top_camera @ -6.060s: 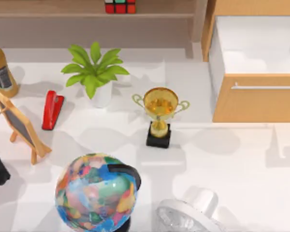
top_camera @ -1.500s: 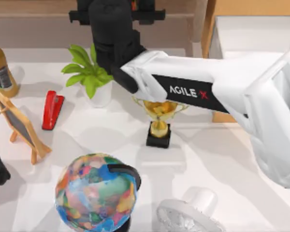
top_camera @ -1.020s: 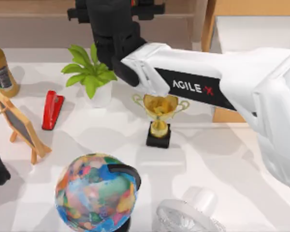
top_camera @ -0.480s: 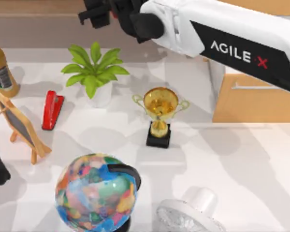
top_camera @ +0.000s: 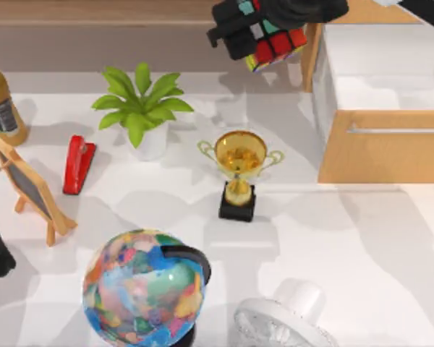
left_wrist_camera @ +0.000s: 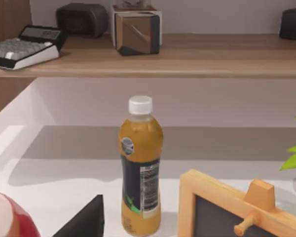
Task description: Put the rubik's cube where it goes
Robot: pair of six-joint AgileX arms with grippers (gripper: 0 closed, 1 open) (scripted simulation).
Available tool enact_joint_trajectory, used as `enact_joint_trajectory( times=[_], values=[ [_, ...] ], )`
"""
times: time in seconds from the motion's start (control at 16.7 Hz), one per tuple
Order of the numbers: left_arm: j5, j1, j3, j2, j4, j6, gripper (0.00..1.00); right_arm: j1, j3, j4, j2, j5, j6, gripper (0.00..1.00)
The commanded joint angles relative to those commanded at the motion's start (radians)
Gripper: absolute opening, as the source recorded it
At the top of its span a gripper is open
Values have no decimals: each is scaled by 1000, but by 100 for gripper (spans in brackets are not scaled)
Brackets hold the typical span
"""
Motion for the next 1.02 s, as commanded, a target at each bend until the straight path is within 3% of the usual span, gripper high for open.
enact_joint_trajectory(
  times=[0.3,0.6,1.02],
  values=[
    [0,0,0,0,0,0,100,-189,100,-282,26,-122,28,0],
    [0,0,0,0,0,0,100,-374,191,-425,166,-209,53,0],
    [0,0,0,0,0,0,100,-450,221,-498,344,-277,71,0]
  ],
)
